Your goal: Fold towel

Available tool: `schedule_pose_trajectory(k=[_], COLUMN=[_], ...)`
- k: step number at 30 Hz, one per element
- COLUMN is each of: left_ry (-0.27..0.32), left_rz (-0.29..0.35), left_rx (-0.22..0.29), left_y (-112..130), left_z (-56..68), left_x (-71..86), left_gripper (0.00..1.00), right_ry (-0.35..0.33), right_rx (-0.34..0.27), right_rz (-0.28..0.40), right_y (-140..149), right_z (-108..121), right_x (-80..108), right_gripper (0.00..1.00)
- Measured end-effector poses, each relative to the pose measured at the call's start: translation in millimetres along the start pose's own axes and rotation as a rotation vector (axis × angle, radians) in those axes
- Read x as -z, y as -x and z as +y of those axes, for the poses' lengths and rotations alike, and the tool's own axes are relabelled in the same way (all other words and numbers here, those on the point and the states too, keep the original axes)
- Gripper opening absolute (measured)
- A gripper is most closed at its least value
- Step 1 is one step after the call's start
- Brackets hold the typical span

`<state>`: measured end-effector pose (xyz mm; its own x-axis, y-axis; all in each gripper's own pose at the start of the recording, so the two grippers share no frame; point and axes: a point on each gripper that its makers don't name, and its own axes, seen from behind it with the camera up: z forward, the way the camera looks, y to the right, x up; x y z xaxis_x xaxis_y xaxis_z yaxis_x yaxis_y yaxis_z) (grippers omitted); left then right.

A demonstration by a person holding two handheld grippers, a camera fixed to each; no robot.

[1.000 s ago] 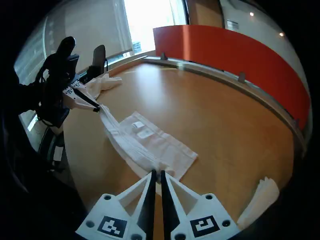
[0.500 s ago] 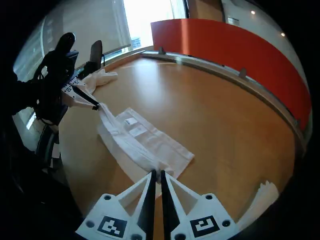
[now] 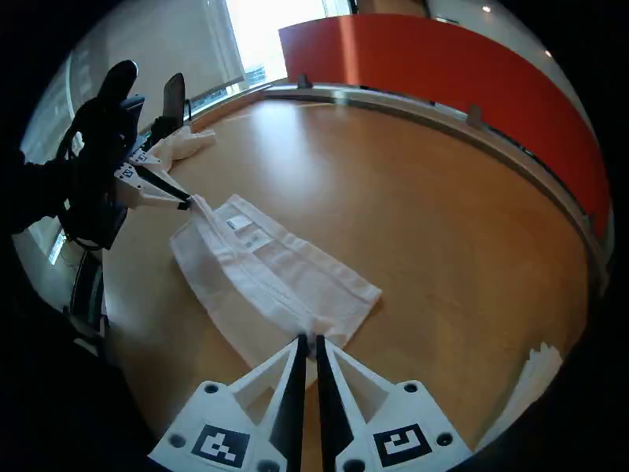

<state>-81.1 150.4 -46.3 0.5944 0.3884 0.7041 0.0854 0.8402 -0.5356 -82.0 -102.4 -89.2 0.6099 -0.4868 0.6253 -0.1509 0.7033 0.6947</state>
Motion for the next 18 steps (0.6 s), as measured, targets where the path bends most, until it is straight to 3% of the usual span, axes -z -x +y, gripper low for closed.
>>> schedule_pose_trajectory(k=[18], left_ry=[-0.073], left_rz=[-0.013], left_rx=[-0.028], left_y=[-0.4], left_z=[-18.8], left_x=[-18.6], left_gripper=[0.15], right_ry=[0.061], right_rx=[-0.021], right_rz=[0.017], right_y=[-13.5], right_z=[15.6], right_x=[-15.8], right_gripper=[0.12])
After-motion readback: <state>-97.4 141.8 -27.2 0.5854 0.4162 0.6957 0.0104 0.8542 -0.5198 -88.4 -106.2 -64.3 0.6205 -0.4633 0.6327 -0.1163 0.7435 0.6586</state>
